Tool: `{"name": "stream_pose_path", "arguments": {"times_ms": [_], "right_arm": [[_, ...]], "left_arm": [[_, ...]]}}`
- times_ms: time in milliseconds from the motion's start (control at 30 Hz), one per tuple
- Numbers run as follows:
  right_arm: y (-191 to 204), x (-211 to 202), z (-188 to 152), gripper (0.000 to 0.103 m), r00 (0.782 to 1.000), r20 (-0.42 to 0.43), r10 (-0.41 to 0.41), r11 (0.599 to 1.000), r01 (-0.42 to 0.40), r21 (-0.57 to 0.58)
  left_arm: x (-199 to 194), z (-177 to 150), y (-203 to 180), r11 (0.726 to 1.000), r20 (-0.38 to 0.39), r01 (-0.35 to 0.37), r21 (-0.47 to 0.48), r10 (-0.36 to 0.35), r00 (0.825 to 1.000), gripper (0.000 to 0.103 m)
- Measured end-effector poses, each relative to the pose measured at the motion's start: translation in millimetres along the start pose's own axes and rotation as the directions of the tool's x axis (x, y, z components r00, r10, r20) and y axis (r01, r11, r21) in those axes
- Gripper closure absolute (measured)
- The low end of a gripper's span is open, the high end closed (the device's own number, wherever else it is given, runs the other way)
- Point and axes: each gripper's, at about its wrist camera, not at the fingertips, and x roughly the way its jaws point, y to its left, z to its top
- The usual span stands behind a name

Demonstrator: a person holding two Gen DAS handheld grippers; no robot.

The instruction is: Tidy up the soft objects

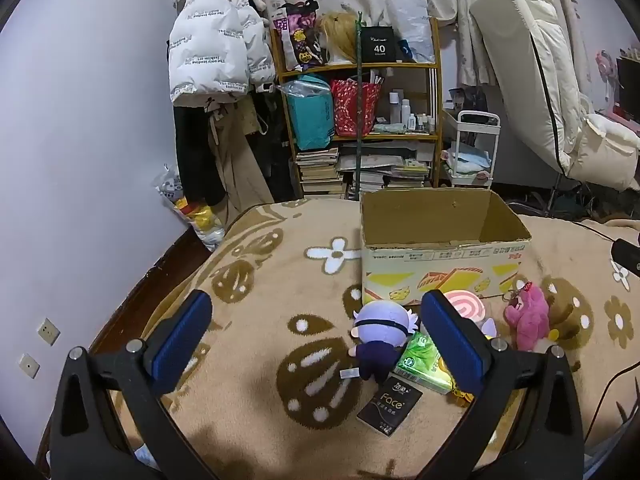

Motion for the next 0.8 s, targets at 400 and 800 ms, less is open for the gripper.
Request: {"name": "stream_pose_path", "arguments": {"times_ms": [400,800], "right_arm": [[-2.6,2.1,0.7,0.000,1.000,-0.009,0.007,1.000,-0.007,0.001],[4.9,2.2,-1.9,0.000,1.000,-0.012,0.005,1.000,-0.005,-0.005]], "left_arm": [[0.3,-1.4,2.4,1.000,0.005,-0.006,0.003,0.006,1.000,0.000],[1.2,-1.1,1.9,1.000,0.007,-0.021,0.005,0.021,1.000,0.000]]}}
